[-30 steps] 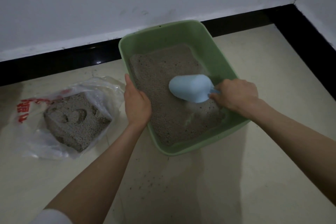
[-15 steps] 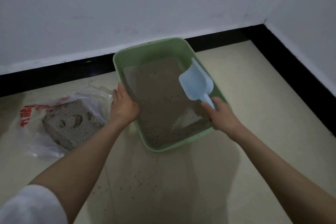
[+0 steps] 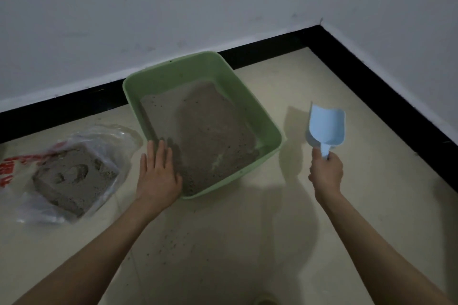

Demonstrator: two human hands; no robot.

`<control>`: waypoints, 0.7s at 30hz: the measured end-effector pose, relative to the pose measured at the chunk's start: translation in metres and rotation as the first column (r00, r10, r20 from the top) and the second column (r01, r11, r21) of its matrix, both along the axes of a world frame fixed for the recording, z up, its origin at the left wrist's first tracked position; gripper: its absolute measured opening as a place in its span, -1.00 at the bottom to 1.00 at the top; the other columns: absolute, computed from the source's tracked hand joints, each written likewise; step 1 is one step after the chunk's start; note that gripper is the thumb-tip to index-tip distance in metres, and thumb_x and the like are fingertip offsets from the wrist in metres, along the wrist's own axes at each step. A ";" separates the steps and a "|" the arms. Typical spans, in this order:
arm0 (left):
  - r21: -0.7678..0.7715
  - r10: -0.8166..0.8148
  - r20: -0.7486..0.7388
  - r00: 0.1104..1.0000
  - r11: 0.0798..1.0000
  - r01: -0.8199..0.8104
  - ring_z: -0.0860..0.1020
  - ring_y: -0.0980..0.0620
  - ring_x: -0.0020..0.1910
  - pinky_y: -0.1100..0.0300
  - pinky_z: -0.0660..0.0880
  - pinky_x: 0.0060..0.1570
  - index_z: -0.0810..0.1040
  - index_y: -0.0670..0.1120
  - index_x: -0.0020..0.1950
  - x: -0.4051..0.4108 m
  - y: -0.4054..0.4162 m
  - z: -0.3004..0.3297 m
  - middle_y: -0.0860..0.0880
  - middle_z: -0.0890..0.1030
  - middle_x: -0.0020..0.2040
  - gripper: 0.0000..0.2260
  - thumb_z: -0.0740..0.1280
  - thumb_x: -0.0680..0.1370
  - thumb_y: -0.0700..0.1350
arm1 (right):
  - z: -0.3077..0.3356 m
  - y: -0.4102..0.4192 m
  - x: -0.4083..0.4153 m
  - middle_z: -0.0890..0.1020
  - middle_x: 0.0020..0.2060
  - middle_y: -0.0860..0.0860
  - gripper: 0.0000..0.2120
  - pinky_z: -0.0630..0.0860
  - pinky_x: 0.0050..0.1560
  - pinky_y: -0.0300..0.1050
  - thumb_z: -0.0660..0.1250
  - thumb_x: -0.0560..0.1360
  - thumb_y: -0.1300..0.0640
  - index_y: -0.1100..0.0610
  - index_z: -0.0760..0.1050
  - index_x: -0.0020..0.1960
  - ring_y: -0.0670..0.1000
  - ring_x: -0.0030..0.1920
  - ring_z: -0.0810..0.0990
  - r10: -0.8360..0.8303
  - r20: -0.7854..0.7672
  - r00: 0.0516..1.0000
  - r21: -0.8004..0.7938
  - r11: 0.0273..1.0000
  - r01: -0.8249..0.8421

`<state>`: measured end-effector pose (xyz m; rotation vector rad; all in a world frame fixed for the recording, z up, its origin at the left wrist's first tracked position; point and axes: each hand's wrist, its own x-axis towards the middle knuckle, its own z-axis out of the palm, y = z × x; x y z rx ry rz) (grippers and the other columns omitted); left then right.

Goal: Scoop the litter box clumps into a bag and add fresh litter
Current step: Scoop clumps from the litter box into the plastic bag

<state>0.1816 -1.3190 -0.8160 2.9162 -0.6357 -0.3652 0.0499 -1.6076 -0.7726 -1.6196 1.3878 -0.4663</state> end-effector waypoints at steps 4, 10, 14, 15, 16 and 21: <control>0.093 -0.044 0.003 0.999 0.995 0.044 -0.29 -0.15 0.49 -0.05 -0.20 0.47 -0.12 -0.18 0.53 0.001 0.002 -0.001 -0.17 -0.19 0.53 -0.41 -0.01 0.59 0.03 | -0.036 0.004 -0.021 0.56 0.00 0.35 -0.67 0.43 0.05 0.09 0.17 0.58 0.06 0.35 0.44 0.10 0.33 0.08 0.53 0.083 -0.247 0.965 -0.063 0.993 -0.101; 0.161 -0.056 -0.031 0.998 0.985 0.060 -0.32 -0.12 0.48 -0.10 -0.22 0.44 -0.14 -0.13 0.53 0.000 0.004 0.003 -0.11 -0.16 0.54 -0.37 -0.13 0.51 0.12 | -0.065 0.015 -0.020 0.56 0.07 0.29 -0.67 0.43 -0.02 0.03 0.17 0.59 0.06 0.31 0.34 0.20 0.28 0.07 0.53 0.204 -0.270 0.941 0.035 0.979 -0.202; 0.181 -0.060 -0.070 0.996 0.981 0.072 -0.35 -0.10 0.47 -0.12 -0.24 0.44 -0.18 -0.08 0.53 0.001 0.002 0.007 -0.08 -0.18 0.54 -0.38 0.04 0.59 0.10 | -0.073 0.015 -0.014 0.54 0.15 0.25 -0.63 0.43 0.11 0.05 0.22 0.56 0.07 0.29 0.36 0.25 0.25 0.17 0.50 0.199 -0.260 0.945 0.103 0.979 -0.178; 0.183 -0.061 -0.074 0.995 0.980 0.073 -0.36 -0.10 0.47 -0.12 -0.24 0.44 -0.18 -0.08 0.53 0.002 0.002 0.009 -0.08 -0.19 0.54 -0.38 0.04 0.59 0.11 | -0.074 0.014 -0.014 0.54 0.16 0.23 -0.62 0.42 0.12 0.03 0.23 0.55 0.05 0.29 0.37 0.26 0.24 0.18 0.50 0.201 -0.254 0.946 0.127 0.977 -0.174; 0.183 -0.059 -0.077 0.995 0.981 0.073 -0.36 -0.10 0.47 -0.12 -0.25 0.44 -0.19 -0.08 0.53 0.001 0.001 0.009 -0.08 -0.21 0.54 -0.38 0.03 0.60 0.11 | -0.074 0.014 -0.014 0.55 0.15 0.22 -0.61 0.43 0.10 0.02 0.25 0.54 0.04 0.28 0.39 0.25 0.24 0.17 0.50 0.202 -0.256 0.945 0.145 0.975 -0.169; 0.125 -0.046 -0.067 0.997 0.991 0.054 -0.35 -0.07 0.48 -0.12 -0.25 0.44 -0.20 -0.08 0.52 -0.001 0.003 0.009 -0.08 -0.24 0.53 -0.41 0.00 0.61 0.10 | -0.047 0.023 -0.016 0.45 0.25 0.23 -0.58 0.40 0.17 0.10 0.22 0.55 0.05 0.26 0.35 0.32 0.24 0.23 0.44 0.282 -0.412 0.866 -0.158 0.914 -0.373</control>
